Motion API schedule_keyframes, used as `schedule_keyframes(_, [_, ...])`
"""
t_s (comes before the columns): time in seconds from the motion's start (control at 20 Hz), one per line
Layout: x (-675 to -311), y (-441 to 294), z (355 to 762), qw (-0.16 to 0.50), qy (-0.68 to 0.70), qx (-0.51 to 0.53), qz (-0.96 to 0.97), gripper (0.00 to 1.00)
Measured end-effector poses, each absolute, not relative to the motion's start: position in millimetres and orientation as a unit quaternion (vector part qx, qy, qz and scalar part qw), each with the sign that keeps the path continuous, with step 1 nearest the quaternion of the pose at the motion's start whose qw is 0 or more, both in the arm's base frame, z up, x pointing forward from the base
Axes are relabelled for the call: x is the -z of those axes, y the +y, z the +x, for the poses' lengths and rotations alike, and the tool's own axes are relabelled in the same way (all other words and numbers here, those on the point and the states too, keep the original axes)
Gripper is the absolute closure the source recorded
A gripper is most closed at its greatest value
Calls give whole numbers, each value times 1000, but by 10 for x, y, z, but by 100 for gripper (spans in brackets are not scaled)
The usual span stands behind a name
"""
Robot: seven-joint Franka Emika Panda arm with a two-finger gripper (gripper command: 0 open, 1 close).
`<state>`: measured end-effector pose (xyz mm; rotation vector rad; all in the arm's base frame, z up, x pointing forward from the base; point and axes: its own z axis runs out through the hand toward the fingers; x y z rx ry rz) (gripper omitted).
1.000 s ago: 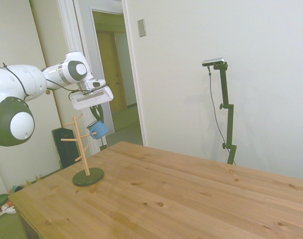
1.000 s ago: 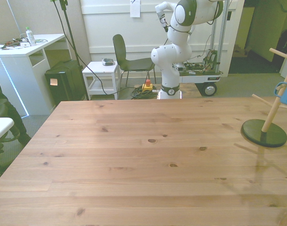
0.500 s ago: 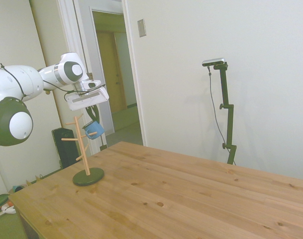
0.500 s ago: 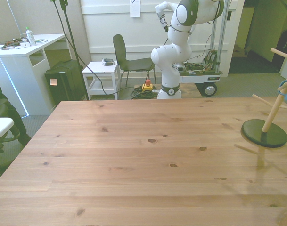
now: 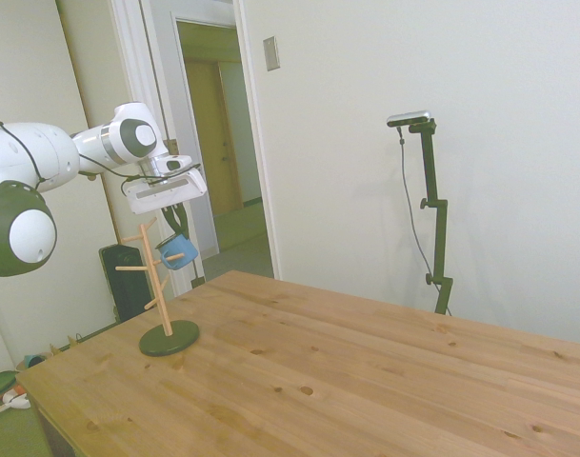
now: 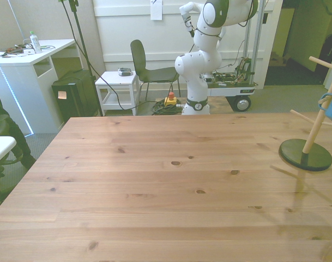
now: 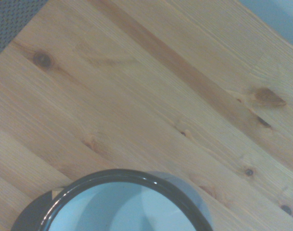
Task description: Hang the mug
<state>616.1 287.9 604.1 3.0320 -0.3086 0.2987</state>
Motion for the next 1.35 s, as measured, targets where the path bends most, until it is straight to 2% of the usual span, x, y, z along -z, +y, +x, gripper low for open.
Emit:
schedule_keyframes(0.8, [-6290, 2652, 6037, 32, -130, -123, 983, 0])
schedule_keyframes(1.05, [-6556, 2079, 5966, 26, -180, -147, 972, 0])
schedule_keyframes(1.25, [-6723, 1400, 5700, 8, -267, -151, 952, 0])
schedule_keyframes(1.35, [-6689, 1074, 5559, -13, -309, -141, 941, 0])
